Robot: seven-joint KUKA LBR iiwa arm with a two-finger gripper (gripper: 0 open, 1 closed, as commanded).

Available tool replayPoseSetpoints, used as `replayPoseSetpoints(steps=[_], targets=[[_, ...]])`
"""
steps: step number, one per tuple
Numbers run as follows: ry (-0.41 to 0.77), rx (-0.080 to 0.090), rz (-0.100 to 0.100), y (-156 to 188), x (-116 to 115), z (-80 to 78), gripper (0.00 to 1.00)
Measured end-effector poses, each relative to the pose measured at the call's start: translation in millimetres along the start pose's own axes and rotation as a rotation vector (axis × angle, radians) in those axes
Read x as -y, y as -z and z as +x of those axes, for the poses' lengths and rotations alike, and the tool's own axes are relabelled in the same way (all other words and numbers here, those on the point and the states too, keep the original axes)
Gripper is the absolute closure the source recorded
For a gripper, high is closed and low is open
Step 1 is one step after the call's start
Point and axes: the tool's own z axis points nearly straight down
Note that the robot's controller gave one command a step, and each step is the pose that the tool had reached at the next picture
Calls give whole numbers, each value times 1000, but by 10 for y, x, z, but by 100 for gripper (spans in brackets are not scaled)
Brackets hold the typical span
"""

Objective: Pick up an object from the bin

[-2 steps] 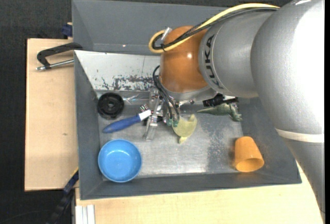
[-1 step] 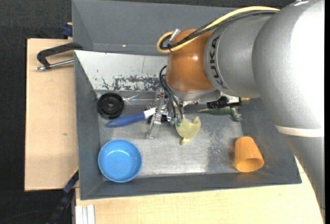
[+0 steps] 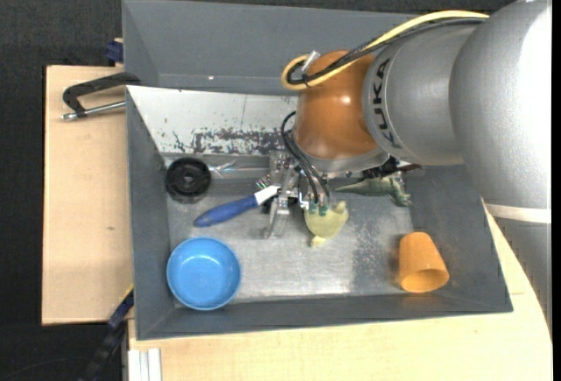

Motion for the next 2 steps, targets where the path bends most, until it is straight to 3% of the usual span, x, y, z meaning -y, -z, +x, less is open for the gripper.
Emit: replayPoseSetpoints(steps=[1, 2], targets=[[-3, -12, 9, -49, 49, 32, 100], [70, -10, 8, 1742, 105, 54, 100]])
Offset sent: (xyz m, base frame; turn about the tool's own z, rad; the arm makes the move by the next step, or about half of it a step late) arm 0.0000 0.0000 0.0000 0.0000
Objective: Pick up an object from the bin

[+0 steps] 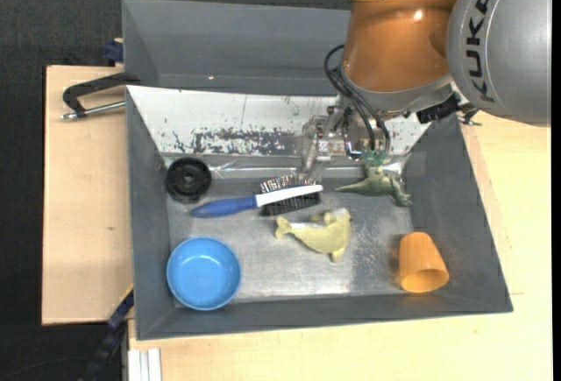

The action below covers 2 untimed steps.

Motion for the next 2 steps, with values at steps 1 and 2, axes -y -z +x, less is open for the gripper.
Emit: replayPoseSetpoints(steps=[1, 2], targets=[[-82, -22, 4, -1128, -33, 122, 100], [-83, -13, 2, -1078, -34, 99, 0]])
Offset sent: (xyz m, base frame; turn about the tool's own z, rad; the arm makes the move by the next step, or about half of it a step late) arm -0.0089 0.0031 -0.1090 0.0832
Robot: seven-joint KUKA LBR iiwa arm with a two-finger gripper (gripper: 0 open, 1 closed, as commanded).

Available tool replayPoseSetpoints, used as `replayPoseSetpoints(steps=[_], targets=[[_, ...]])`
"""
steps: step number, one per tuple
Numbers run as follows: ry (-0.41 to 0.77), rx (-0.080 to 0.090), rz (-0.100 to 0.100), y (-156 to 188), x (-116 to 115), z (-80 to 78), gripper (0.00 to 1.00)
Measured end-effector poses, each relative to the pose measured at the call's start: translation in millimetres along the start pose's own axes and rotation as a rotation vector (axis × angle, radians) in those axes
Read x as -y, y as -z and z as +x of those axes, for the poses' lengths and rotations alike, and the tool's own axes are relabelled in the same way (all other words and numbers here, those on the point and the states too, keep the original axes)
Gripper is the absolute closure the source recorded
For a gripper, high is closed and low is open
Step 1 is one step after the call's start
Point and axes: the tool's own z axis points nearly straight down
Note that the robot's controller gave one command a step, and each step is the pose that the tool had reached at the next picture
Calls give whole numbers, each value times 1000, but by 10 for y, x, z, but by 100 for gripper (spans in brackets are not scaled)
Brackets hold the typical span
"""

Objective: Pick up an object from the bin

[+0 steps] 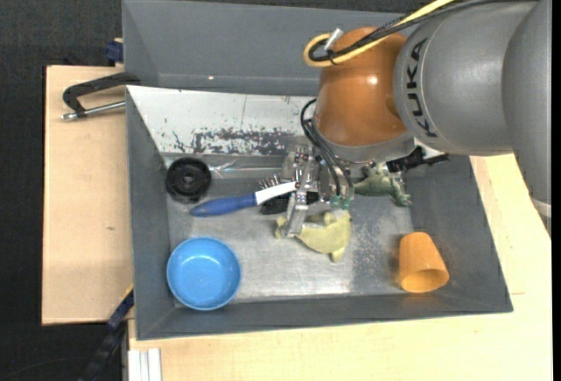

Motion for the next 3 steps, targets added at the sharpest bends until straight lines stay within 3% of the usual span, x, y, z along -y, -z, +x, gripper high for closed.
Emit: replayPoseSetpoints(steps=[1, 2, 3], targets=[[-36, 11, -3, -744, 271, -221, 0], [-31, 1, -1, -742, 261, -188, 100], [10, 9, -3, 818, -12, -9, 100]])
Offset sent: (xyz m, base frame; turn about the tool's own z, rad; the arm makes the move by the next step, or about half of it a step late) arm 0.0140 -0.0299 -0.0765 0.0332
